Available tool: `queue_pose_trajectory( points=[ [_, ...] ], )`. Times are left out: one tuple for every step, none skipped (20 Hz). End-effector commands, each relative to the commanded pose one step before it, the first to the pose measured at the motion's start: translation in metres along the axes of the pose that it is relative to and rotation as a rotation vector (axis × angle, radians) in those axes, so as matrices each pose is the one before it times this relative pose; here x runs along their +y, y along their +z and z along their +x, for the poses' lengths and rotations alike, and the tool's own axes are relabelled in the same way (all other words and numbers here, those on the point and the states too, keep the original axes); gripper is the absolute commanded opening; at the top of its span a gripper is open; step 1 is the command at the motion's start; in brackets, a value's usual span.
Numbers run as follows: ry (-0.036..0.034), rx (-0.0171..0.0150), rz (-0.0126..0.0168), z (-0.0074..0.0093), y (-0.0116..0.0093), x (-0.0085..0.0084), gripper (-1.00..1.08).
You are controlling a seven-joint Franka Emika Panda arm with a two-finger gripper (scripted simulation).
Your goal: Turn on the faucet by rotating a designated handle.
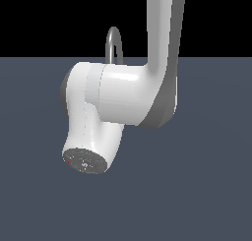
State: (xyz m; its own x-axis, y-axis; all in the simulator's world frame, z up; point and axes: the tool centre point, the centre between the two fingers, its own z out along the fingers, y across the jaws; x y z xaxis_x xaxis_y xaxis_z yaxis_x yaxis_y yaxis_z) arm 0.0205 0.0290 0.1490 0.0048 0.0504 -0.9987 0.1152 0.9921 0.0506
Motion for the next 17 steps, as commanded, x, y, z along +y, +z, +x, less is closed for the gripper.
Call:
queue_pose_trajectory(
  points=[
    [-0.00475, 0.00251, 0.00446, 0.00525, 0.00012, -0.00762, -1.00],
    [-0.00296, -0.00019, -0.00111, 0.00259, 0.00024, -0.00338, -1.00],
    [-0.00299, -0.00020, -0.00112, 0.00259, 0.00024, -0.00337, -1.00],
    [-0.00296, -0.00020, -0.00110, 0.00259, 0.00024, -0.00338, -1.00],
    [-0.00299, -0.00020, -0.00111, 0.00259, 0.00024, -0.00337, -1.00],
    [-0.00300, -0.00020, -0.00111, 0.00259, 0.00025, -0.00337, -1.00],
    [-0.00296, -0.00020, -0.00109, 0.00259, 0.00025, -0.00339, -1.00],
    [-0.00300, -0.00021, -0.00110, 0.00259, 0.00025, -0.00338, -1.00],
    [-0.00300, -0.00021, -0.00110, 0.00259, 0.00025, -0.00338, -1.00],
    [-0.00300, -0.00022, -0.00110, 0.00259, 0.00026, -0.00338, -1.00],
    [-0.00300, -0.00022, -0.00109, 0.00259, 0.00026, -0.00339, -1.00],
    [-0.00300, -0.00022, -0.00108, 0.00259, 0.00027, -0.00339, -1.00],
    [-0.00301, -0.00023, -0.00108, 0.00259, 0.00027, -0.00339, -1.00],
    [-0.00301, -0.00023, -0.00107, 0.00259, 0.00028, -0.00340, -1.00],
    [-0.00301, -0.00024, -0.00106, 0.00259, 0.00029, -0.00341, -1.00],
    [-0.00305, -0.00026, -0.00105, 0.00258, 0.00031, -0.00340, -1.00],
    [0.00000, 0.00000, 0.00000, 0.00000, 0.00000, 0.00000, -1.00]
  ],
)
